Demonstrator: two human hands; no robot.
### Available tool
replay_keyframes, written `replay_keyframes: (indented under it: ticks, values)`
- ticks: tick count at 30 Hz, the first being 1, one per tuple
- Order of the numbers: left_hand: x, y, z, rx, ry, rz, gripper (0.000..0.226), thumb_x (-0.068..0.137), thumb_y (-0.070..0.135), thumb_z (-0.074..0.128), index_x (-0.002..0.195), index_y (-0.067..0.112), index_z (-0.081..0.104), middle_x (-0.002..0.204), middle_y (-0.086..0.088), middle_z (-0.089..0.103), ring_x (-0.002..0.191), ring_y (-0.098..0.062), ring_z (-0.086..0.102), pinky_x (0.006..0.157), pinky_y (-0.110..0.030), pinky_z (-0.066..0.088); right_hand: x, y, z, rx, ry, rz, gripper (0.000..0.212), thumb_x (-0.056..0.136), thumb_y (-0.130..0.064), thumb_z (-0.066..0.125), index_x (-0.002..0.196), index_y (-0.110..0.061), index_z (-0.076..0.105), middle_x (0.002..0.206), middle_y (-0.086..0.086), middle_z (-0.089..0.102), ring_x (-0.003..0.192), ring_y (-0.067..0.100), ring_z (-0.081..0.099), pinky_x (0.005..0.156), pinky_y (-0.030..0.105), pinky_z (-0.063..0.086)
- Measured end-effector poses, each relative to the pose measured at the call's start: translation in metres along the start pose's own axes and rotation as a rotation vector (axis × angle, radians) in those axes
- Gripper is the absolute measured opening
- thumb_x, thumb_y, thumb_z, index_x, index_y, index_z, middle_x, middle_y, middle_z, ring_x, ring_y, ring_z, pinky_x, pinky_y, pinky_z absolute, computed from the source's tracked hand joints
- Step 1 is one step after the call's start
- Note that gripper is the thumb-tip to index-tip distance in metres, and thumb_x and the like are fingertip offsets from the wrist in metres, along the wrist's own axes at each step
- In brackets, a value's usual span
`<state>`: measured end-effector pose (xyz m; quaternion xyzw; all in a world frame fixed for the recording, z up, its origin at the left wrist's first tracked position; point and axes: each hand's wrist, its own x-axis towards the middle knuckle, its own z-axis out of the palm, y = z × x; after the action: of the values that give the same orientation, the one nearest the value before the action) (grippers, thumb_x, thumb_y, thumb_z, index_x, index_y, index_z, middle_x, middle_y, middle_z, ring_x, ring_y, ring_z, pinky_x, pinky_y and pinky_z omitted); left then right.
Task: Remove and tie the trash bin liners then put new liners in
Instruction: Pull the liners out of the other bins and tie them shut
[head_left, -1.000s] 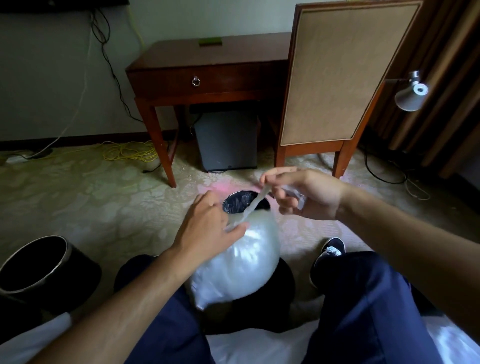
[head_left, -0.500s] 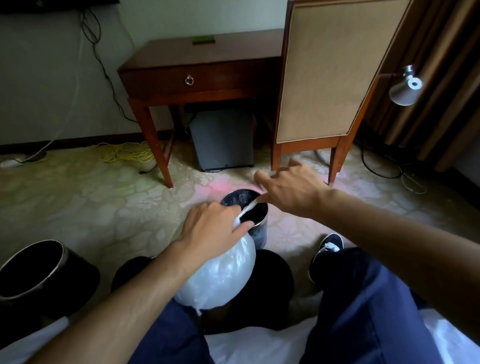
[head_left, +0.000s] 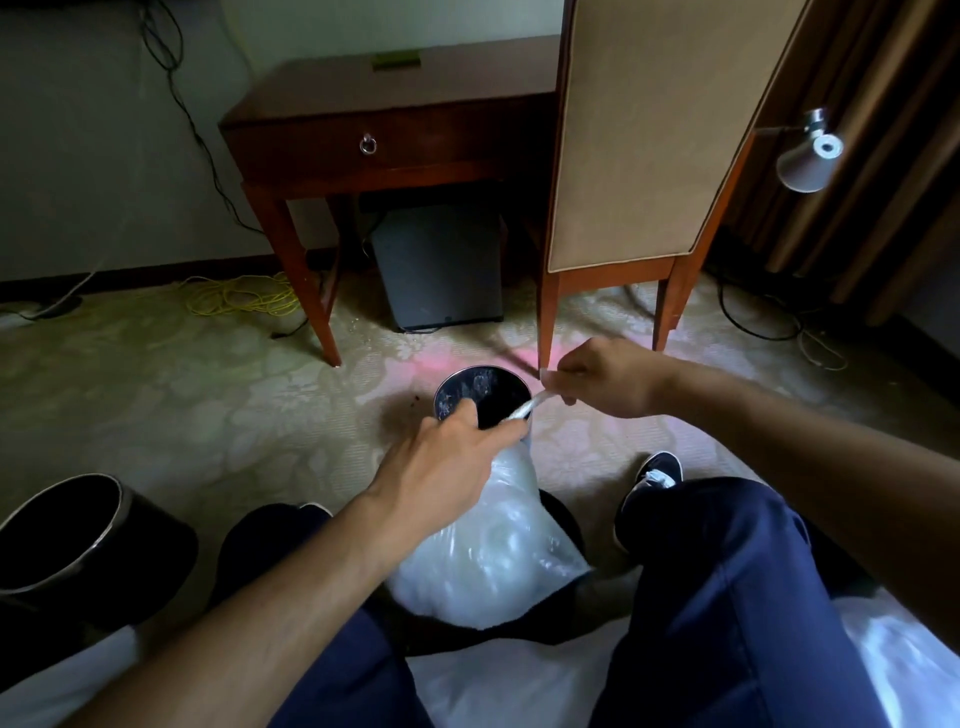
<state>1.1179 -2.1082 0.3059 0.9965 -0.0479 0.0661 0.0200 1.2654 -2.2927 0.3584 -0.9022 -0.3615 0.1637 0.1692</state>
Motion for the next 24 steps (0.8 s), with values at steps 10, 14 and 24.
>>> replay_keyframes:
  ticks: [10,14,24]
  values:
    - [-0.001,0.014,-0.017,0.204,-0.129,0.047,0.039,0.077,-0.007,0.052,0.11,0.013,0.059,0.098,-0.008,0.064,0.095,-0.031,0.062,0.078,-0.038,0.048,0.005,-0.035,-0.002,0.51,-0.033,0.134,0.042,0.102,-0.042,0.055,0.078,-0.009,0.062,0.059,0.005,0.043,0.053,0.021,0.043,0.056,0.033,0.044]
    - [0.002,-0.006,-0.01,0.141,0.066,0.183,0.019,0.077,0.011,0.057,0.095,0.011,0.063,0.107,-0.01,0.049,0.109,-0.03,0.05,0.088,-0.041,0.05,0.004,-0.04,-0.009,0.593,0.003,0.108,0.041,0.102,-0.036,0.056,0.069,-0.012,0.056,0.059,0.004,0.039,0.048,0.017,0.04,0.053,0.029,0.04]
    - [-0.017,-0.002,-0.009,-0.507,0.2,0.072,0.05,0.092,0.009,0.063,0.129,0.034,0.041,0.1,0.006,0.059,0.075,-0.008,0.062,0.063,-0.022,0.049,-0.003,-0.04,-0.013,0.654,0.101,0.036,0.04,0.102,-0.039,0.057,0.074,-0.009,0.06,0.07,0.012,0.038,0.06,0.022,0.036,0.056,0.033,0.038]
